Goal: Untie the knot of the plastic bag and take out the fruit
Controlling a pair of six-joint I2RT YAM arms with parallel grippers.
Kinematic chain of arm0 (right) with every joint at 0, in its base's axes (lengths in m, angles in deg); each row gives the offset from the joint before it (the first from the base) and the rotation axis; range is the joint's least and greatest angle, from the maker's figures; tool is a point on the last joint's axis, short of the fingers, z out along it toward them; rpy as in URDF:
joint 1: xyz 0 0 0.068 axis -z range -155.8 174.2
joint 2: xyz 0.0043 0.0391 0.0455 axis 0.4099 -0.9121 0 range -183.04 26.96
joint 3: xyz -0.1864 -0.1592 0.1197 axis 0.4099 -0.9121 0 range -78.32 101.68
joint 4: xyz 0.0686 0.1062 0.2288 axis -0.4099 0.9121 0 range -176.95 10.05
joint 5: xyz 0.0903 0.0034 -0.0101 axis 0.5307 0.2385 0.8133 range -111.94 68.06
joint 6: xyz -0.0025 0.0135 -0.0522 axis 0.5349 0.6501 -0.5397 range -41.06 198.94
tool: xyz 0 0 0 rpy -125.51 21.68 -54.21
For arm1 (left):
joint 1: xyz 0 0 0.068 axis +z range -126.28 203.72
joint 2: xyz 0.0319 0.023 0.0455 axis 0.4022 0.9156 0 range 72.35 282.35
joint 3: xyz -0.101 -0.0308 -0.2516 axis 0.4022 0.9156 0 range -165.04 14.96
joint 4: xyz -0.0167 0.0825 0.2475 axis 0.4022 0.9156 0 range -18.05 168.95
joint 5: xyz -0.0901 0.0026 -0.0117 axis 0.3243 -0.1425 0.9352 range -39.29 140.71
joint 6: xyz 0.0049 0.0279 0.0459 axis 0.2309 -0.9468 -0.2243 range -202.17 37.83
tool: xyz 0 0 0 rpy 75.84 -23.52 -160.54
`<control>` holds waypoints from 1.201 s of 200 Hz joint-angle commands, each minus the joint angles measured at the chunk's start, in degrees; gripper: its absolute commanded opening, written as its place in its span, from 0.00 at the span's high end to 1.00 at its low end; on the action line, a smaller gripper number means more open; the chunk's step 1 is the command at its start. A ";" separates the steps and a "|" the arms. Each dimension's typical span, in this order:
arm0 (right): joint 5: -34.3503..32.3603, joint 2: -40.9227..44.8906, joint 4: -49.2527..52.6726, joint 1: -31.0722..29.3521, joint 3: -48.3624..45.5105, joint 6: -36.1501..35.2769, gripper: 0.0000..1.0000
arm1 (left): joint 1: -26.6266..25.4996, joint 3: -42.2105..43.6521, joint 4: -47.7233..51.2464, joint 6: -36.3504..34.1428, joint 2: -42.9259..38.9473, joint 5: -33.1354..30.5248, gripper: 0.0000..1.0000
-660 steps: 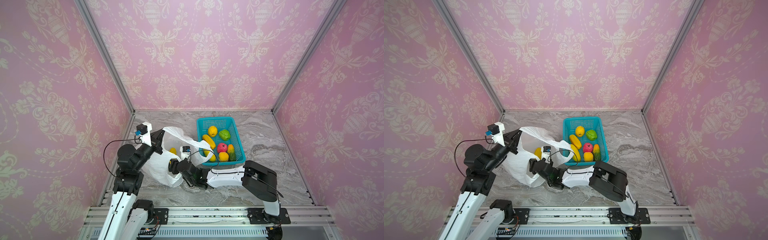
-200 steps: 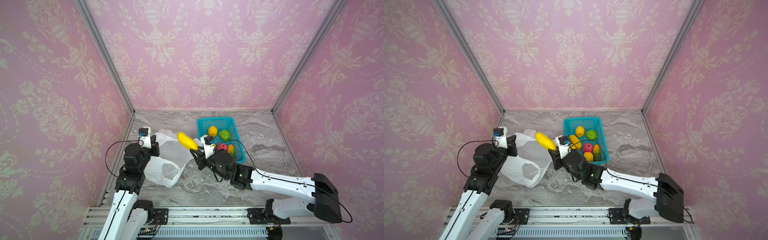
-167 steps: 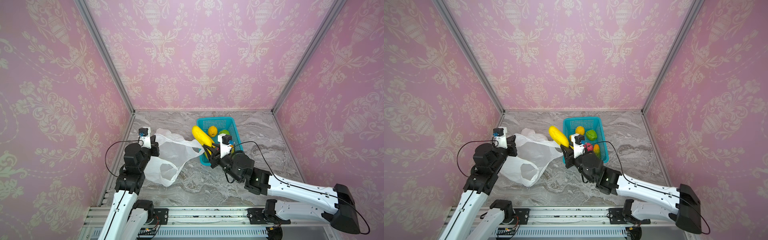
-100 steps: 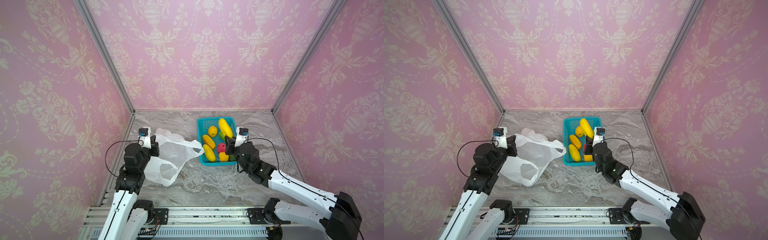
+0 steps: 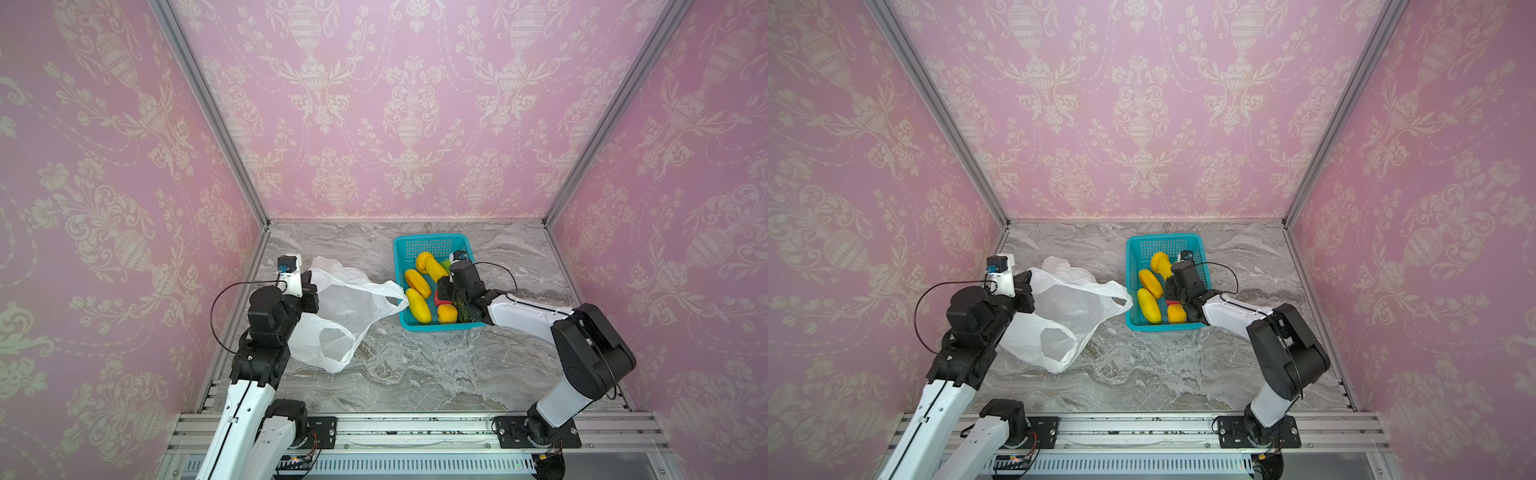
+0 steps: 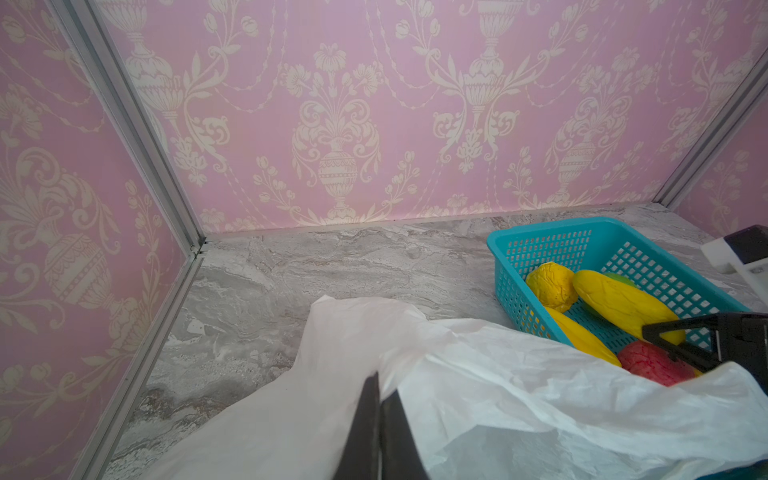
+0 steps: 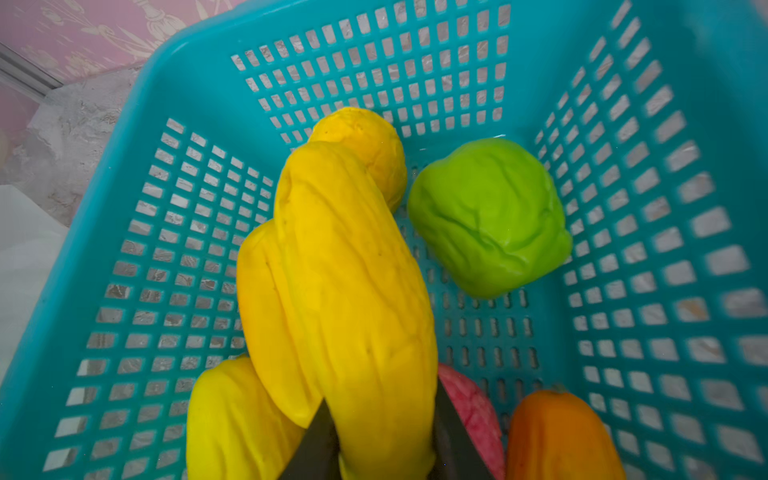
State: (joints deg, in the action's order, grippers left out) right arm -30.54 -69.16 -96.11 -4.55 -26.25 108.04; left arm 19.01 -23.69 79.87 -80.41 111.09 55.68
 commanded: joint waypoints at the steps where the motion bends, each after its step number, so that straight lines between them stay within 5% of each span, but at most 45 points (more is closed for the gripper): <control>1: 3.59 -2.63 -1.53 -0.50 2.02 3.17 0.64 | 0.31 -1.93 0.82 -1.14 0.27 -0.14 1.00; 55: 1.89 3.31 -5.16 -0.96 -2.50 3.33 0.28 | 0.42 -1.72 -1.32 1.17 0.45 -1.28 1.00; 91: 0.15 12.88 -5.19 -0.42 -6.50 0.96 0.07 | 0.93 -10.78 -3.89 3.69 10.68 -1.36 1.00; 159: -0.13 30.45 -2.23 4.18 -12.88 -1.86 0.00 | 0.93 -24.75 -18.00 5.33 32.88 -9.09 1.00; 206: 2.79 35.42 -1.48 7.79 -13.80 -2.12 0.00 | 0.93 -29.67 -26.52 9.02 44.90 -5.81 1.00; 240: 4.19 36.78 -2.30 9.05 -14.27 -1.64 0.00 | 0.84 -25.18 -33.45 12.67 47.19 -2.41 1.00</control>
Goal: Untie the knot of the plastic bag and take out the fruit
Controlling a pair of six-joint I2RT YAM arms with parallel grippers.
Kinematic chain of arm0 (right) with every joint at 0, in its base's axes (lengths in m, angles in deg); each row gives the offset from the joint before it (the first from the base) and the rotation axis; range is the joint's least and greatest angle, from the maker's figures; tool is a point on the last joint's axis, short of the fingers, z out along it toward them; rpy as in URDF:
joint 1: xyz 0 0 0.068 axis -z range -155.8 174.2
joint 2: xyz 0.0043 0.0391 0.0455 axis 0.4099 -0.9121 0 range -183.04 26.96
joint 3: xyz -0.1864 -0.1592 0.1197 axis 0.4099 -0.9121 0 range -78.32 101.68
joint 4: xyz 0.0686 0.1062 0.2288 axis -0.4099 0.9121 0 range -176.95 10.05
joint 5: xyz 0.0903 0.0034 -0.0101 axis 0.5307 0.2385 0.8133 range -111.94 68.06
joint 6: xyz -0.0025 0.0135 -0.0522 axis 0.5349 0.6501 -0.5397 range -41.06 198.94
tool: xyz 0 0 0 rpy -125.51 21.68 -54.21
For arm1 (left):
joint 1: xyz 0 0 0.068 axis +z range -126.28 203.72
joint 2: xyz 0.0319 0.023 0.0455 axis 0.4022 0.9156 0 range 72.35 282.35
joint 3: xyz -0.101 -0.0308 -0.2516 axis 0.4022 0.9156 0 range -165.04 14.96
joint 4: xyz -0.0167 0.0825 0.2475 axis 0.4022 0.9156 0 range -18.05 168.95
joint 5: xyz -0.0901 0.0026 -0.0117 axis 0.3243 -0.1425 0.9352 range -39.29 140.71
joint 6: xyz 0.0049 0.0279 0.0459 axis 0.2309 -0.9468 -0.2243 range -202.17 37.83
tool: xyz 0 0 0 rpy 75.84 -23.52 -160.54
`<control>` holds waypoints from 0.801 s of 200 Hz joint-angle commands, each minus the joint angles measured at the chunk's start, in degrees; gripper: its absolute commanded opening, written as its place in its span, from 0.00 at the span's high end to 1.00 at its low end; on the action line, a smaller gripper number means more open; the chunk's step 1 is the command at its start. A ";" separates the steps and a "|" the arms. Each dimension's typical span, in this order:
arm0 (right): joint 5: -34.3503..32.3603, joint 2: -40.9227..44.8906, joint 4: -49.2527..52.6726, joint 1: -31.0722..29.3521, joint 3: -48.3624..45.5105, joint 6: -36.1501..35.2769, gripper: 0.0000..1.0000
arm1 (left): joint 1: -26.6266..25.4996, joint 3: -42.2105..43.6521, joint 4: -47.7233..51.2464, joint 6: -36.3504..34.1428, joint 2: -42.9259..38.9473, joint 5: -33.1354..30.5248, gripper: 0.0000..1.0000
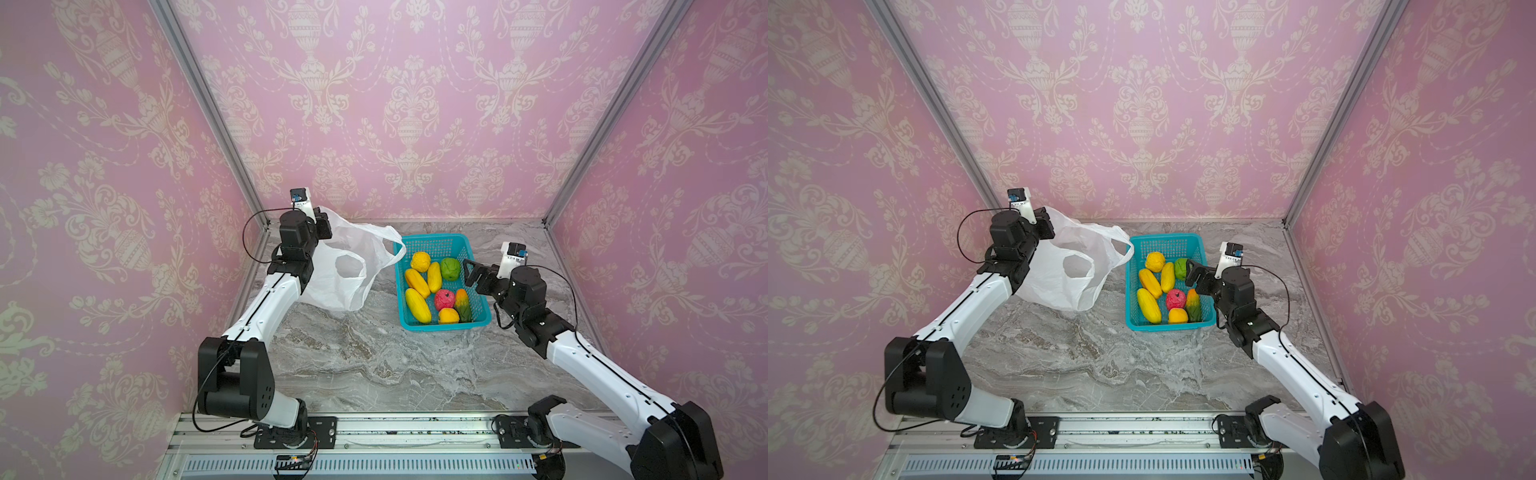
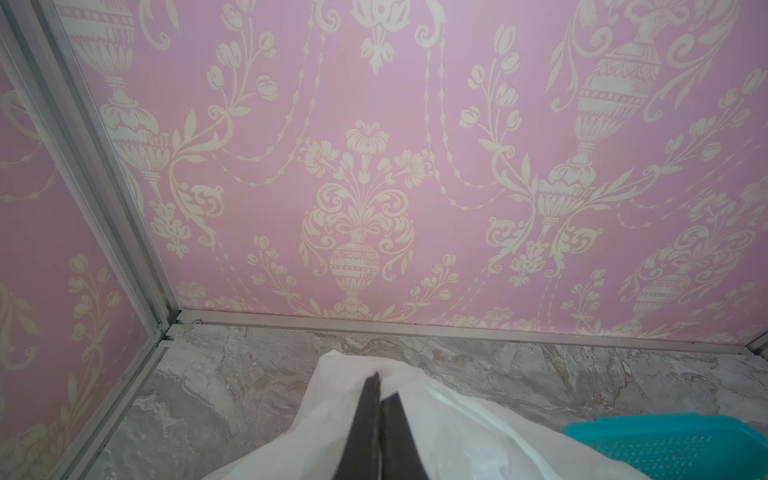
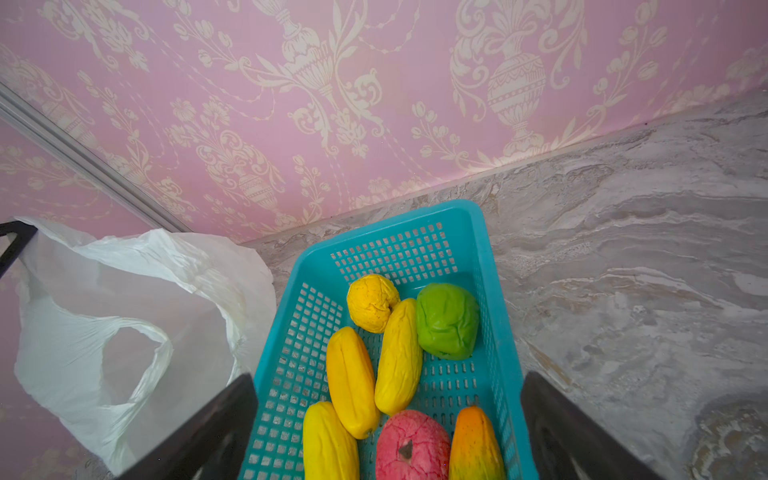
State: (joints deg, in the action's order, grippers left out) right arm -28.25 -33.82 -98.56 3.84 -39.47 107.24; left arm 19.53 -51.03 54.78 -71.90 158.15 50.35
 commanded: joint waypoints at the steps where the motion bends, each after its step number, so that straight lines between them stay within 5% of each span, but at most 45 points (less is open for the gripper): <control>1: 1.99 1.49 0.13 0.66 -1.05 -0.81 0.00 | 0.32 2.35 -8.60 4.25 0.15 3.00 1.00; 16: 2.22 1.78 0.02 0.94 -1.06 -0.83 0.00 | 0.32 5.85 -12.65 5.44 0.33 4.28 0.94; 30: 1.13 2.03 0.34 1.09 -1.04 -1.22 0.00 | 0.36 8.31 -14.93 6.14 0.11 4.75 0.63; 43: -0.81 2.39 2.04 1.50 -0.64 -1.48 0.00 | 0.34 9.38 -14.72 6.56 -0.74 4.97 0.16; 53: -2.94 3.03 4.12 1.97 0.00 -1.37 0.00 | 0.33 9.77 -13.77 6.69 -1.87 5.19 0.02; 136: -16.64 15.44 24.35 3.47 2.28 -3.72 0.00 | 0.32 15.67 4.38 11.18 -28.04 -0.88 0.01; 160: -19.64 20.53 23.77 3.48 -1.29 -5.74 0.00 | 0.40 20.31 13.14 11.22 -38.86 -8.79 0.01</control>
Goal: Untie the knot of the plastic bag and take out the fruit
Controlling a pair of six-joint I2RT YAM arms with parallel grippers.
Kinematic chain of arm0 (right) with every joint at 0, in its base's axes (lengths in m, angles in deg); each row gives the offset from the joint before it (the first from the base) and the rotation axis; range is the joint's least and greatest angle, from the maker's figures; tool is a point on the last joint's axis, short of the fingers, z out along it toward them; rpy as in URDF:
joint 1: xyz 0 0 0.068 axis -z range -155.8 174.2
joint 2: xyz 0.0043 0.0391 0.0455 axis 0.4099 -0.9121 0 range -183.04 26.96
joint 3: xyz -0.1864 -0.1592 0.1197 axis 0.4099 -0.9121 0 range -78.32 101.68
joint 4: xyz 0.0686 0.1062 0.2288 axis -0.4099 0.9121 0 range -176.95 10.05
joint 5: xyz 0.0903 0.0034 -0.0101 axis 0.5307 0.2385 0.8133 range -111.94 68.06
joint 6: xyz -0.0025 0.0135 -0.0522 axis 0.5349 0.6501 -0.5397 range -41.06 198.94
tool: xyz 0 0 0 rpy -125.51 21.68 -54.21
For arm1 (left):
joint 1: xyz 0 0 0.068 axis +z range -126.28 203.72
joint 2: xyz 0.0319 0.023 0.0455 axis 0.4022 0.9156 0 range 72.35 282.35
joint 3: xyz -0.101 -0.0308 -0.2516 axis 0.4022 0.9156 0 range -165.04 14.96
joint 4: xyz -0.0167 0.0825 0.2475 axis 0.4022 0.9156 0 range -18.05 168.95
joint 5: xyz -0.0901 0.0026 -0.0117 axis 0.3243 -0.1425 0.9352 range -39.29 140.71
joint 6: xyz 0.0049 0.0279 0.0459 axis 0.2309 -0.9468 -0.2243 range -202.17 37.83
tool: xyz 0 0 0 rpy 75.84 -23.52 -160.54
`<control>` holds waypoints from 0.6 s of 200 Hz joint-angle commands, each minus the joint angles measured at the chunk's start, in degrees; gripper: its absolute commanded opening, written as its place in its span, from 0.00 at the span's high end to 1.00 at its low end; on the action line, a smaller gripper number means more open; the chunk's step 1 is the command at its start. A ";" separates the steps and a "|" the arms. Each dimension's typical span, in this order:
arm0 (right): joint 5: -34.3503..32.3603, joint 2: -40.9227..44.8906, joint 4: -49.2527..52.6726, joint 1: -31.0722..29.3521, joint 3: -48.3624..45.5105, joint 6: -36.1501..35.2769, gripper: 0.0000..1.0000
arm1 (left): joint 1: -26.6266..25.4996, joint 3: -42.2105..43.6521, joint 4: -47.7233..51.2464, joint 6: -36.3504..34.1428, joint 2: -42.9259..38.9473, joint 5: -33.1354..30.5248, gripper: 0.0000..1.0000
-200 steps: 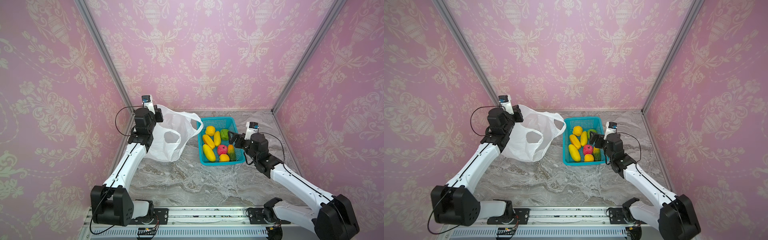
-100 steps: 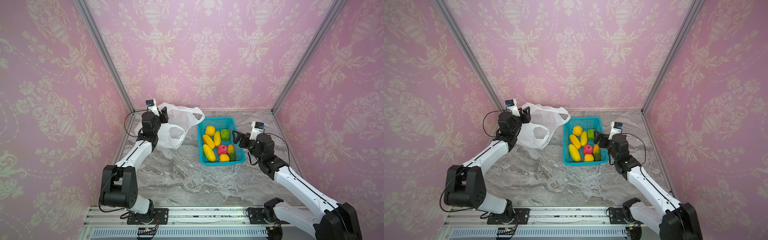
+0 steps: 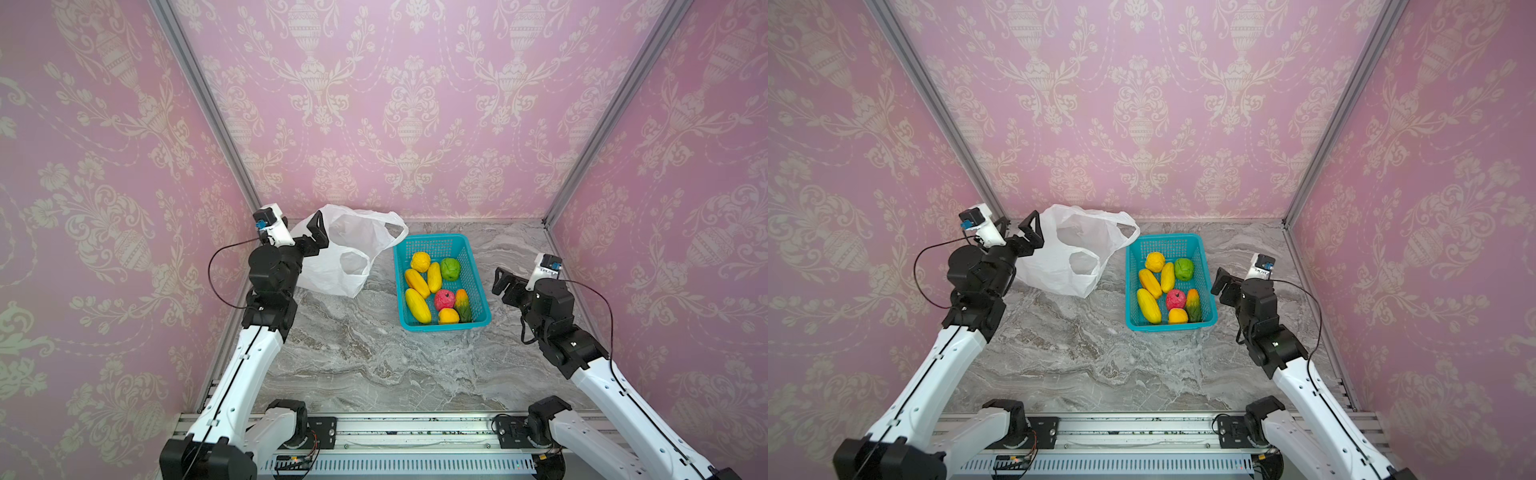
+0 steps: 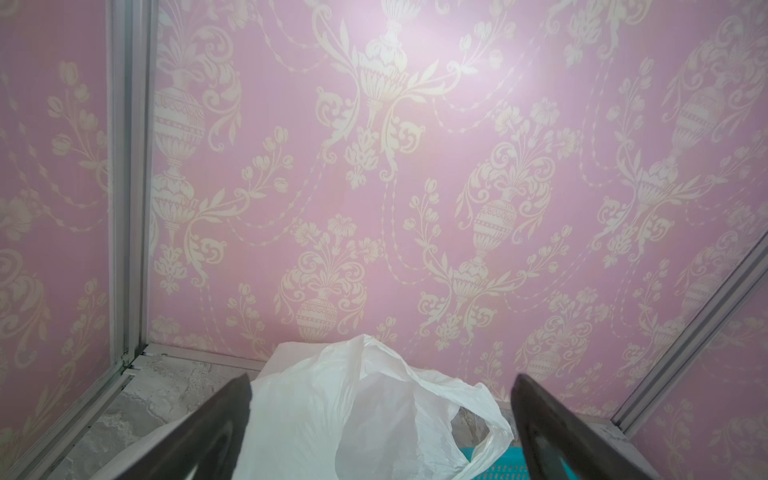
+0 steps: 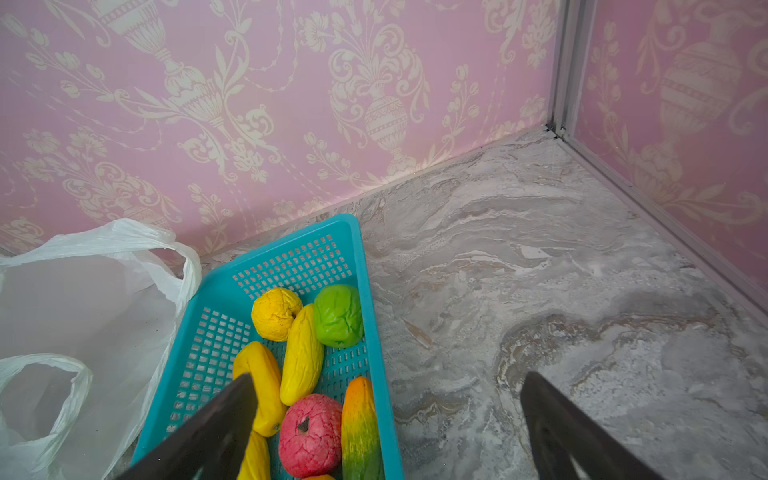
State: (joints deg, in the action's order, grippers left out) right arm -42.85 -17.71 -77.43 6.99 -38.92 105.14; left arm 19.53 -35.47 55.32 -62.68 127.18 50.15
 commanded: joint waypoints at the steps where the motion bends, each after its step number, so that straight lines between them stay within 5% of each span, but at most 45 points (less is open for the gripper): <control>1: -5.03 4.68 2.23 0.29 -2.21 -3.80 0.00 | 0.41 5.00 13.02 2.06 -8.24 -9.07 0.01; 28: -1.40 12.35 -12.93 0.42 -15.06 -8.79 0.00 | 0.49 14.58 19.21 1.92 -18.67 -18.54 0.01; 53: -6.84 13.58 -20.08 0.74 -22.90 -12.39 0.00 | 0.49 27.37 17.07 2.93 -24.80 -24.50 0.01; 91: -20.16 0.48 -29.99 2.20 -25.96 -17.76 0.00 | 0.68 41.70 5.39 2.96 -24.89 -32.51 0.01; 110: -18.96 -7.46 -38.77 4.41 -27.70 -17.20 0.00 | 0.58 43.87 -3.01 -8.58 -23.87 -27.16 0.04; 120: -17.69 -11.81 -44.37 5.87 -28.67 -16.34 0.00 | 0.66 45.20 -5.12 -7.23 -20.89 -30.12 0.01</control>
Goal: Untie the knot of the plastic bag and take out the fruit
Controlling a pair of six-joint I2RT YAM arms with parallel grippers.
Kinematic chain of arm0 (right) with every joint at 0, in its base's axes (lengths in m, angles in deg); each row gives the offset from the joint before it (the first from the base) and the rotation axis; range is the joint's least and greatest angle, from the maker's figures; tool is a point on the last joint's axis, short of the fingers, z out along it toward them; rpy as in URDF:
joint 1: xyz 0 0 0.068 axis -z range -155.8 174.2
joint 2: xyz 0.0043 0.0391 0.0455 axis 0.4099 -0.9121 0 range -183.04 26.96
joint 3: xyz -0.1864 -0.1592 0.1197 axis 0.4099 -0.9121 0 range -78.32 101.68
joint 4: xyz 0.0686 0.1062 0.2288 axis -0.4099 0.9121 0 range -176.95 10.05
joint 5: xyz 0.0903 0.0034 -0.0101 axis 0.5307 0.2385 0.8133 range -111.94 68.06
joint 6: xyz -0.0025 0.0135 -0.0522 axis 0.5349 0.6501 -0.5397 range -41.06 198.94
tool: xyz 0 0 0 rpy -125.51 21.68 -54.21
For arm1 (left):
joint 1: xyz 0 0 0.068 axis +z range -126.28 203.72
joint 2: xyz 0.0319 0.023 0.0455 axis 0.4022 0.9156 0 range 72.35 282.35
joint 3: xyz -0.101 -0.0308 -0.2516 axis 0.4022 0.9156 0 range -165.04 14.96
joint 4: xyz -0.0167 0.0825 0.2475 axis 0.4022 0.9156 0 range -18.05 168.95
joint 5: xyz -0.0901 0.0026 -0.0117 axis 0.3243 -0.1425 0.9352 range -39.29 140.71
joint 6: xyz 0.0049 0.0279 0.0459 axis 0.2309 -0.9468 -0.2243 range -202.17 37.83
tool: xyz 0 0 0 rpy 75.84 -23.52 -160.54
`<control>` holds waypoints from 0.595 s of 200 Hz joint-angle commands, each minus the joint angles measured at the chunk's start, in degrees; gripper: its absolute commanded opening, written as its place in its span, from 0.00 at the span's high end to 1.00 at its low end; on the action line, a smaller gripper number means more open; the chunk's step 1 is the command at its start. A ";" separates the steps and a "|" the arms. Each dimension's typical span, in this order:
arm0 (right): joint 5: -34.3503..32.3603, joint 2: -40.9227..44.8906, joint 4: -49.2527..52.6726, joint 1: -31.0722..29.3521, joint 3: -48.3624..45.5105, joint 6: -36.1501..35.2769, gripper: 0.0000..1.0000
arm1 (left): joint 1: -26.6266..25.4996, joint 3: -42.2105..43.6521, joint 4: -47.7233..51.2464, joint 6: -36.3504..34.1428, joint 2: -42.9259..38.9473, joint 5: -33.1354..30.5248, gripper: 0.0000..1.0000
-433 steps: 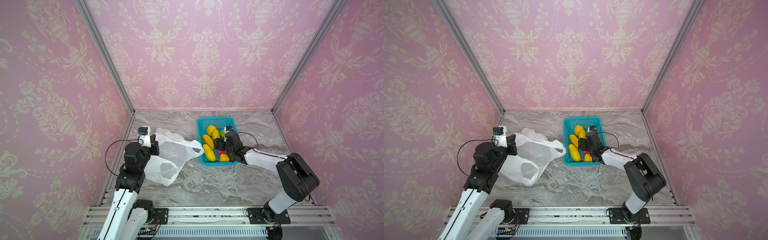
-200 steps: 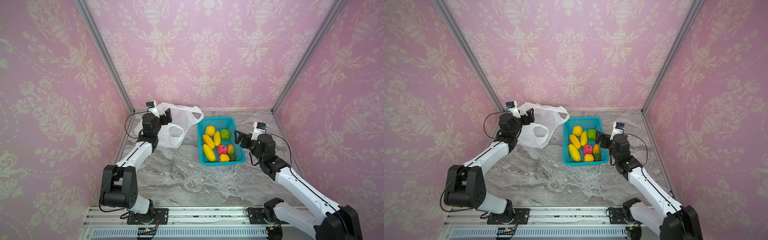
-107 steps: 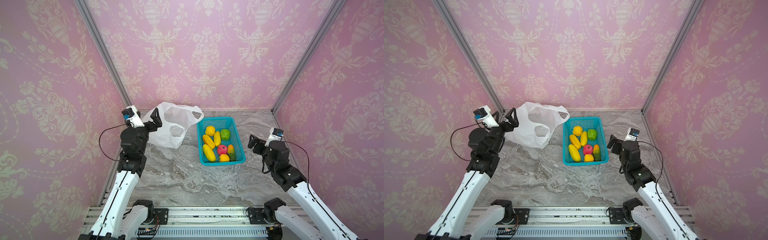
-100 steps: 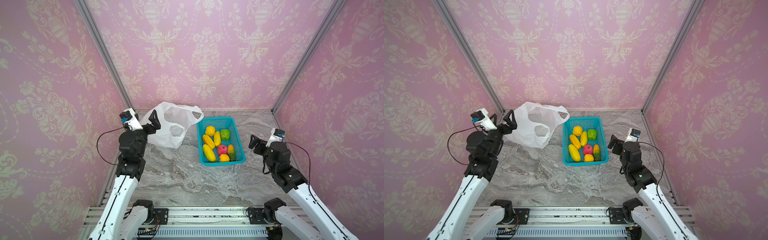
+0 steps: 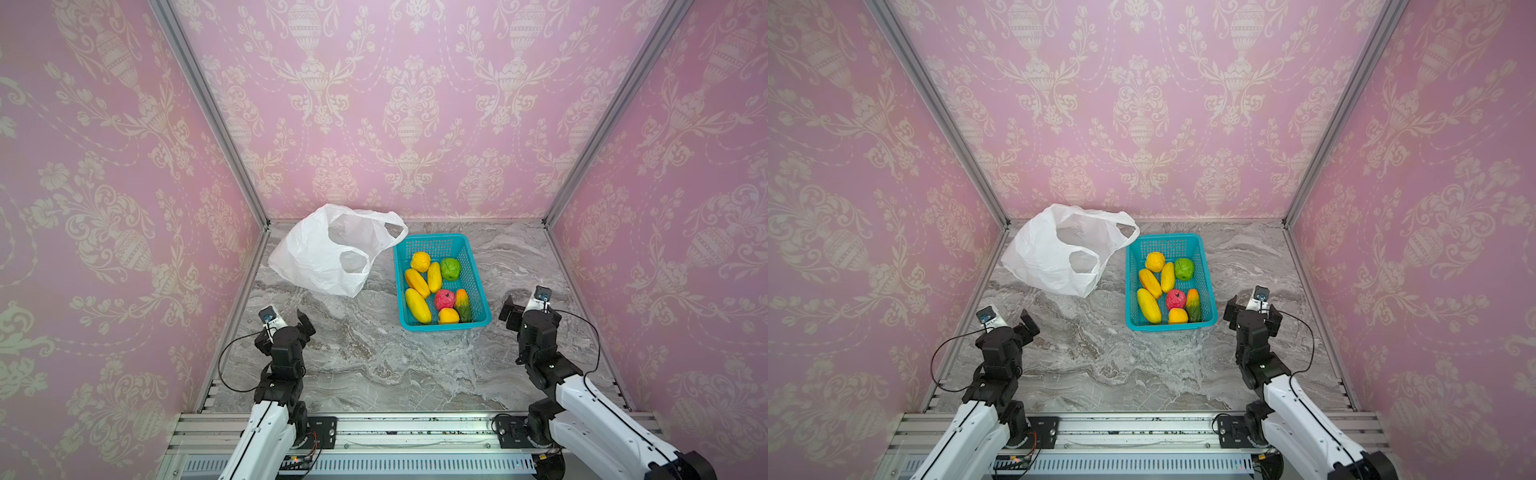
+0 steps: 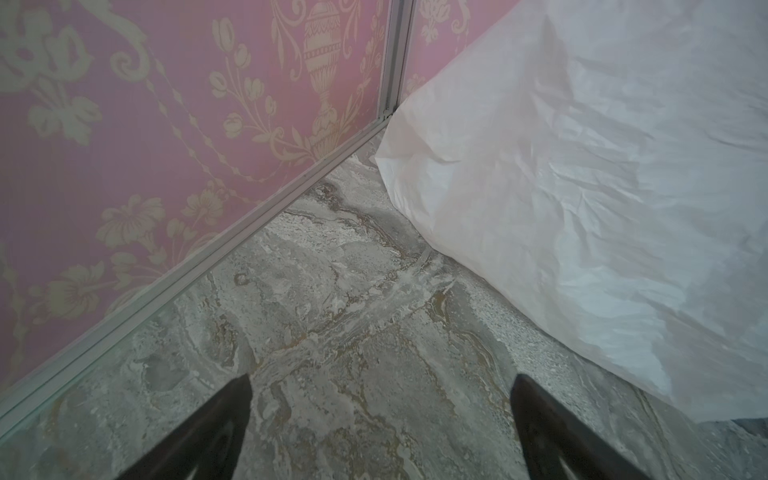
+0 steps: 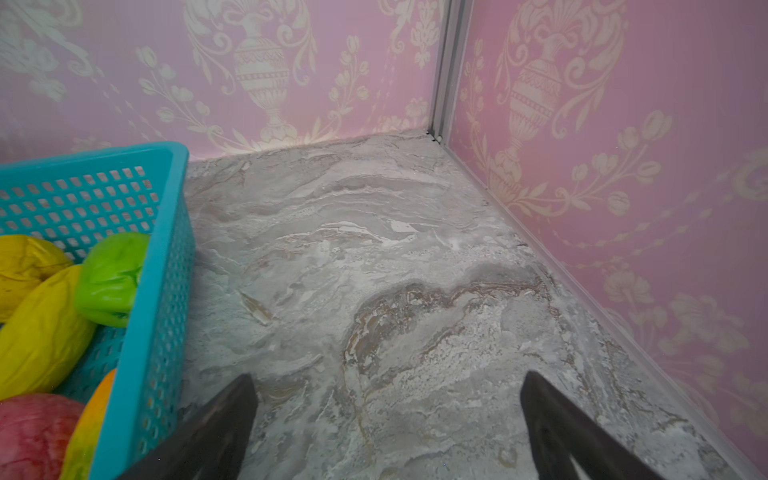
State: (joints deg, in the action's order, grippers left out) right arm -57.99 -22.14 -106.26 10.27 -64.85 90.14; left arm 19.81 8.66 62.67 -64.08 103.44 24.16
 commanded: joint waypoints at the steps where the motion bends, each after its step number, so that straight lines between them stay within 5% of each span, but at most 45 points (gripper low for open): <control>1: -2.36 -7.87 -16.09 2.81 -2.84 -1.18 0.00 | 0.38 1.23 -12.75 -5.63 3.24 -4.48 0.01; 23: 4.09 -17.68 -21.03 6.23 -0.24 -1.80 0.00 | 0.74 2.34 -27.50 -8.06 19.26 -8.19 0.01; 59: 22.30 -37.34 -45.21 8.92 1.65 -9.81 0.00 | 0.74 -11.17 -25.45 -12.76 41.53 -1.71 0.01; 81: 27.31 -37.73 -31.54 11.88 7.49 -7.28 0.00 | 0.91 -10.81 -34.84 -14.58 45.97 -0.07 0.01; 119: 24.63 -38.65 -35.94 11.56 6.11 -7.08 0.00 | 3.10 -4.16 -66.45 -15.42 59.24 4.82 0.01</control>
State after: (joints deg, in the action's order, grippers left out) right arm -35.24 -60.96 -139.87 22.05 -59.23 83.21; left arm 21.13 1.88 18.41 -76.63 153.75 23.81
